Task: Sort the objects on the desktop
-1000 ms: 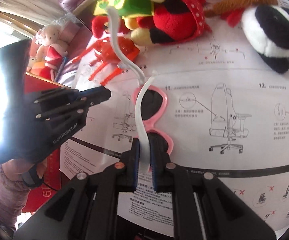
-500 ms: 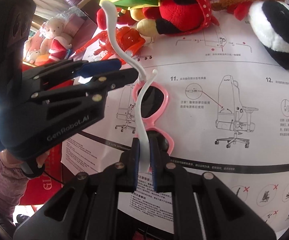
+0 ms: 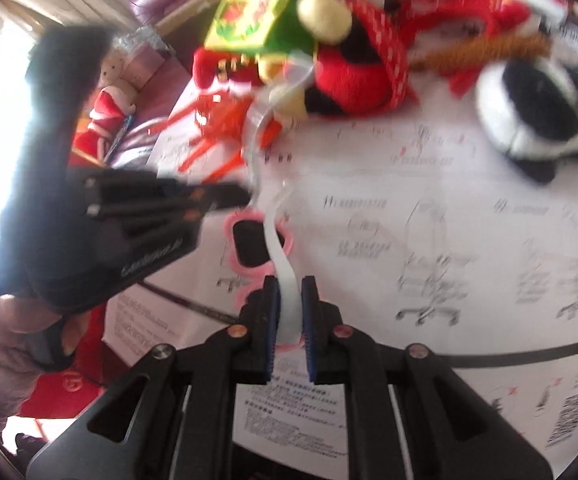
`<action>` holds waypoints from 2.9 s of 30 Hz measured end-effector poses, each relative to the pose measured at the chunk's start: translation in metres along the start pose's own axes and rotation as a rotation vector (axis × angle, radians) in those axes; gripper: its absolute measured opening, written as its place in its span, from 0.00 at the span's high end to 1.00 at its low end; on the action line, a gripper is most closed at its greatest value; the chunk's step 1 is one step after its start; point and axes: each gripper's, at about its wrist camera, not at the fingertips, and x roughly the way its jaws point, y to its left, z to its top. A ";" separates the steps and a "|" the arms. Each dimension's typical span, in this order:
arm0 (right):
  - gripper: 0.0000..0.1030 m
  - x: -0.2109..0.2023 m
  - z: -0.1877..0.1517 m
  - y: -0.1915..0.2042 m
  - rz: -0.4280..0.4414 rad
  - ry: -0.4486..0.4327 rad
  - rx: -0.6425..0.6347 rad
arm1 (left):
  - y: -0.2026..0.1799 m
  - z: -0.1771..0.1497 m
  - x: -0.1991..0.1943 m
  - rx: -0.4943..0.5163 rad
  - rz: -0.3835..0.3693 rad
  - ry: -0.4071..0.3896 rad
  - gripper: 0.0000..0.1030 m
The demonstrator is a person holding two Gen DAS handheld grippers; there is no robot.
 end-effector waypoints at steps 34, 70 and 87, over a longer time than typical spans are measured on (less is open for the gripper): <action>0.91 0.013 0.010 -0.043 -0.031 0.028 0.088 | -0.021 0.034 0.044 0.099 -0.021 0.120 0.71; 0.92 -0.061 0.022 0.115 -0.097 -0.174 -0.284 | 0.020 -0.073 -0.143 -0.026 0.090 -0.177 0.94; 0.92 -0.103 0.030 0.288 0.042 -0.285 -0.561 | 0.121 -0.166 -0.278 -0.306 0.168 -0.425 0.94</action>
